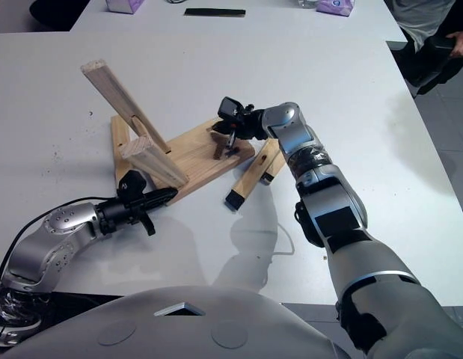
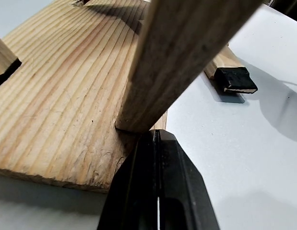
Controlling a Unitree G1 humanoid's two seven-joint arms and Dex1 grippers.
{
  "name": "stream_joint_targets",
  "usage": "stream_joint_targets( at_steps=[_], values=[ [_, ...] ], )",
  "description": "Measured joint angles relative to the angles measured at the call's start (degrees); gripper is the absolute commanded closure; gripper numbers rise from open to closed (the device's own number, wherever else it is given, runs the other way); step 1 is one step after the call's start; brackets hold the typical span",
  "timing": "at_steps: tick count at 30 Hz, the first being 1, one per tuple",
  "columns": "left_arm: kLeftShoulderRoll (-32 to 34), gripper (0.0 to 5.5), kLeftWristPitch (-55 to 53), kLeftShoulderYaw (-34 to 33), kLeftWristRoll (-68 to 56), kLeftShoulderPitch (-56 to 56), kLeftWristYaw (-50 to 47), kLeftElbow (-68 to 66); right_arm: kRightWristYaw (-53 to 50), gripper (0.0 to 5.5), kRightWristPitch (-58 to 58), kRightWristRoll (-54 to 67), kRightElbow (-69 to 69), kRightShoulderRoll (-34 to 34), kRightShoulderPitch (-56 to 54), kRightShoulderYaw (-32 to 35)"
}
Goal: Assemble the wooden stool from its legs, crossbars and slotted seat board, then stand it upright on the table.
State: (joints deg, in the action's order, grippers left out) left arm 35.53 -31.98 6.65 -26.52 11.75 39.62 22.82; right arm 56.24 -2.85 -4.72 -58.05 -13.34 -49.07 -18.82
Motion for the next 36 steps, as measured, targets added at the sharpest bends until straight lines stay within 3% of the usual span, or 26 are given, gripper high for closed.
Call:
stream_joint_targets(
  at_steps=[5, 11, 24, 31, 34, 36],
  values=[
    [1.4, 5.5, 2.3, 0.3, 0.9, -2.2, 1.7, -3.0, 7.3, 5.47, -1.6, -0.4, -0.9, -2.6, -1.0, -1.0],
    [2.1, 5.5, 5.5, -1.1, 5.7, -10.6, 0.4, -12.9, 18.4, 5.47, -0.1, 0.4, 12.5, -8.1, 5.8, -2.3],
    [-1.9, 5.5, 14.3, -0.8, 13.3, -26.5, -1.0, -35.4, 14.4, 5.47, 14.5, 5.3, 33.9, -7.4, 17.1, -0.7],
    [1.3, 5.5, 0.8, -15.9, 4.7, -14.9, -3.4, -15.3, 6.5, 5.47, 13.7, 6.5, 27.4, -9.8, 10.2, 7.3],
    [3.3, 5.5, -6.5, -16.9, 1.0, -7.0, -2.2, -3.7, 2.4, 5.47, 9.0, 3.2, 18.5, -9.2, 9.3, 5.7],
    [3.6, 5.5, -10.5, -13.9, -2.9, -2.8, -0.5, 4.6, 0.7, 5.47, 6.7, 1.6, 13.5, -8.7, 9.3, 5.1]
  ],
)
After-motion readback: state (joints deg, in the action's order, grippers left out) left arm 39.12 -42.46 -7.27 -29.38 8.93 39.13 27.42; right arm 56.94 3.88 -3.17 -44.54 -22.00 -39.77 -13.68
